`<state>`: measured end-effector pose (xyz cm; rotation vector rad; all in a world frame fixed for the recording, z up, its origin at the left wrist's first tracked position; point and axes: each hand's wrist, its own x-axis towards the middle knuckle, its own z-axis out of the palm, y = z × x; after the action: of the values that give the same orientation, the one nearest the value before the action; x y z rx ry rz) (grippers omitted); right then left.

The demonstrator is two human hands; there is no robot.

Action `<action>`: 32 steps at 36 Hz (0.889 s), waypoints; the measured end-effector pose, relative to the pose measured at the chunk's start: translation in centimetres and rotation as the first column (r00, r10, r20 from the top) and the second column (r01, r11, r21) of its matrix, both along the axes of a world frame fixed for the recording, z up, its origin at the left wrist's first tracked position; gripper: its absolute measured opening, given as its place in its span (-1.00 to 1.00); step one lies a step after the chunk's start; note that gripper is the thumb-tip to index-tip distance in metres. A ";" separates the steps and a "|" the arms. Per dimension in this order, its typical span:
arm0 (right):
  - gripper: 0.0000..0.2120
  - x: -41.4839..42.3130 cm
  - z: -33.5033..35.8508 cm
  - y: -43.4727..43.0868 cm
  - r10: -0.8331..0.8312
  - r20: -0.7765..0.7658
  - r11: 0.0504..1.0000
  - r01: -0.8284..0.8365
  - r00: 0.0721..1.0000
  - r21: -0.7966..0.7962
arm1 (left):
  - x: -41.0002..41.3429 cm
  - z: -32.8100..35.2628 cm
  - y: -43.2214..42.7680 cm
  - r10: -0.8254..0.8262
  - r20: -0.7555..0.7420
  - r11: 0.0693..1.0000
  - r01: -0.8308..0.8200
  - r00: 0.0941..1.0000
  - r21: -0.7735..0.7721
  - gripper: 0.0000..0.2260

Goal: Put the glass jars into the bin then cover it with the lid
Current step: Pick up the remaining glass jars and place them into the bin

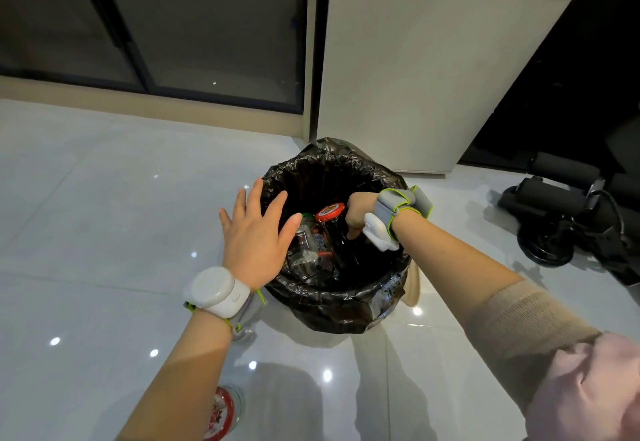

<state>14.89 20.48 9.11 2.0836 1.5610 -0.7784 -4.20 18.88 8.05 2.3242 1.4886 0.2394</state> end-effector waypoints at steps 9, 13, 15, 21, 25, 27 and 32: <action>-0.53 -1.7 4.9 -2.7 -0.036 -0.230 0.986 0.071 0.973 0.147 | -0.8 2.3 -1.0 0.026 0.007 1.000 -0.025 1.000 -0.018 -0.51; -0.40 -3.1 6.7 -3.8 -0.044 -0.390 0.957 0.151 0.920 0.249 | -1.8 3.5 -1.8 0.020 0.004 1.000 -0.020 1.000 -0.009 -0.53; -0.43 -3.7 7.4 -4.4 -0.032 -0.463 0.931 0.194 0.886 0.308 | -2.5 4.1 -1.9 0.000 0.037 1.000 -0.001 0.999 0.010 -0.56; -0.67 -7.4 8.0 -7.6 0.046 -0.649 0.780 0.379 0.759 0.498 | -6.6 5.0 -2.7 -0.008 0.181 0.998 -0.004 0.983 0.065 -0.63; -0.79 -10.8 7.5 -9.8 0.151 -0.695 0.694 0.425 0.703 0.581 | -9.7 4.9 -3.3 0.023 0.183 0.996 -0.038 0.983 0.077 -0.68; -0.84 -12.7 7.0 -10.8 0.219 -0.704 0.668 0.422 0.676 0.613 | -11.2 4.7 -3.6 0.046 0.172 0.996 -0.058 0.984 0.068 -0.69; -0.78 -15.7 3.4 -14.0 0.481 -0.648 0.671 0.228 0.591 0.706 | -13.6 4.1 -4.5 0.080 0.097 0.997 -0.081 0.992 -0.001 -0.59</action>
<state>-0.82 6.44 12.50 2.1276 2.9581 -1.3155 -17.82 14.39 12.11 2.2238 1.5367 0.3710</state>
